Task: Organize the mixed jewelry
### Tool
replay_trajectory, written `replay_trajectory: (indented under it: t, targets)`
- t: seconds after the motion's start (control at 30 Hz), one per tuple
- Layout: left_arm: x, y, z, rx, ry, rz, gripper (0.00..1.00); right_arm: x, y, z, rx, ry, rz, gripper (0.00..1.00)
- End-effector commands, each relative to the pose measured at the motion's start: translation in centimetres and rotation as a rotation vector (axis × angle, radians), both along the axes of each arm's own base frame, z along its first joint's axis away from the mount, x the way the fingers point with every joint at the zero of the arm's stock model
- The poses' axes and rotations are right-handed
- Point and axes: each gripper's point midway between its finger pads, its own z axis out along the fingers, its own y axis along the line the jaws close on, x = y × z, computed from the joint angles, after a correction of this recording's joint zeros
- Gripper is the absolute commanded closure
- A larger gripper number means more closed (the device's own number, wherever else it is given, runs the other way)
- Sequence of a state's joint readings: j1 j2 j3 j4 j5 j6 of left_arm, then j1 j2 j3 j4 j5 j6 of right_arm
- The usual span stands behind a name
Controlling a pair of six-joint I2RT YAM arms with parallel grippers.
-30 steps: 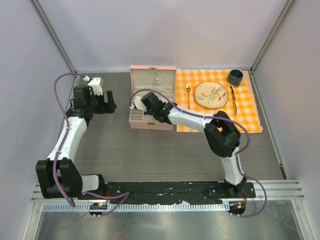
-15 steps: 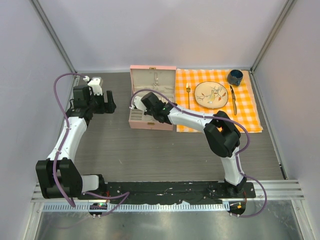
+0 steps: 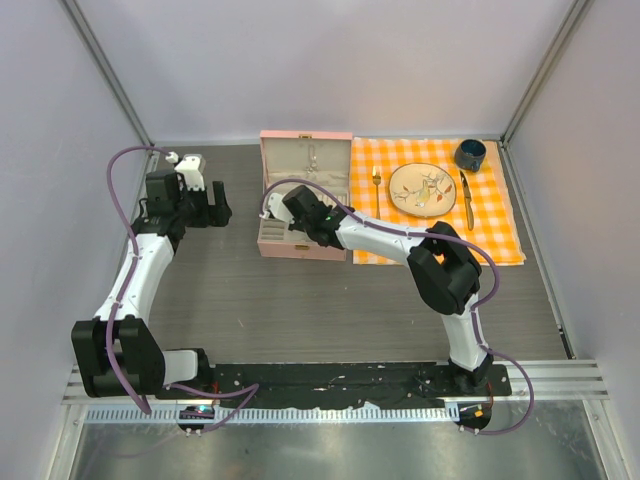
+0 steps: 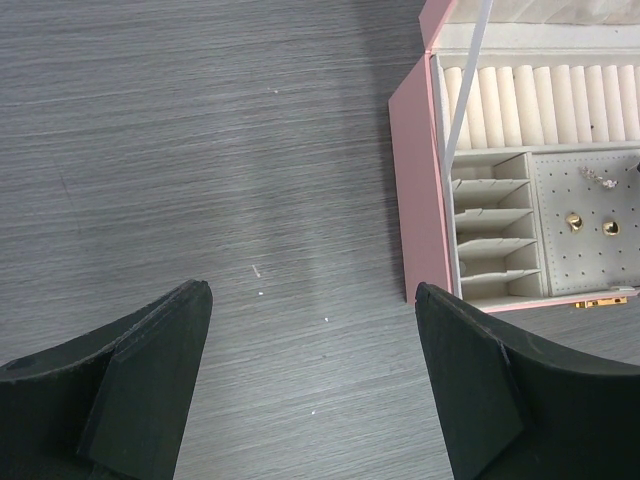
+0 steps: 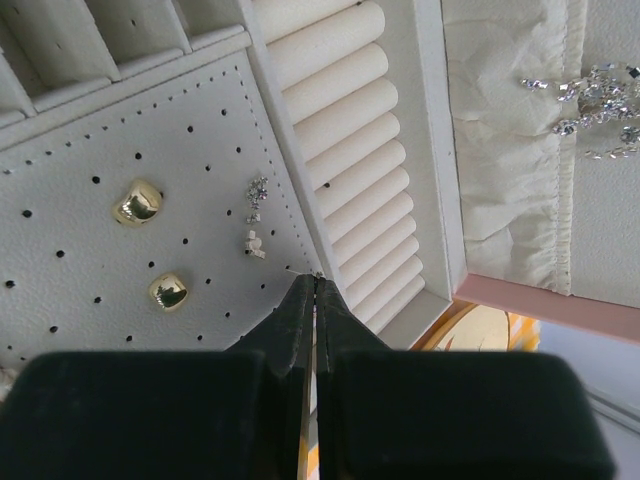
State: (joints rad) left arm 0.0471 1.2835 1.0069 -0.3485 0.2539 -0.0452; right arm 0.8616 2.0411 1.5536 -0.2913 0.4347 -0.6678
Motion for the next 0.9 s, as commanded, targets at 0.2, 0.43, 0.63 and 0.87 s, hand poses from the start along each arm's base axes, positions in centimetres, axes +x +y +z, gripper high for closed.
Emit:
replay_trajectory:
  t: [0.2,0.43,0.63,0.87]
  targets:
    - [0.2,0.1,1.5,-0.006,-0.056,0.000,0.12,0.9,0.6,1.1,0.034,-0.039,-0.009,0.99]
    - [0.3,0.1,1.5,-0.004,-0.055,-0.001,0.12,1.0,0.7,0.8,0.026,-0.041,-0.008,0.99]
    - [0.3,0.1,1.7,-0.004,-0.061,-0.001,0.12,0.9,1.0,0.7,0.029,-0.035,-0.005,0.99]
    - [0.2,0.3,1.9,-0.004,-0.064,0.004,0.12,0.0,1.6,0.4,0.014,-0.027,0.012,0.99]
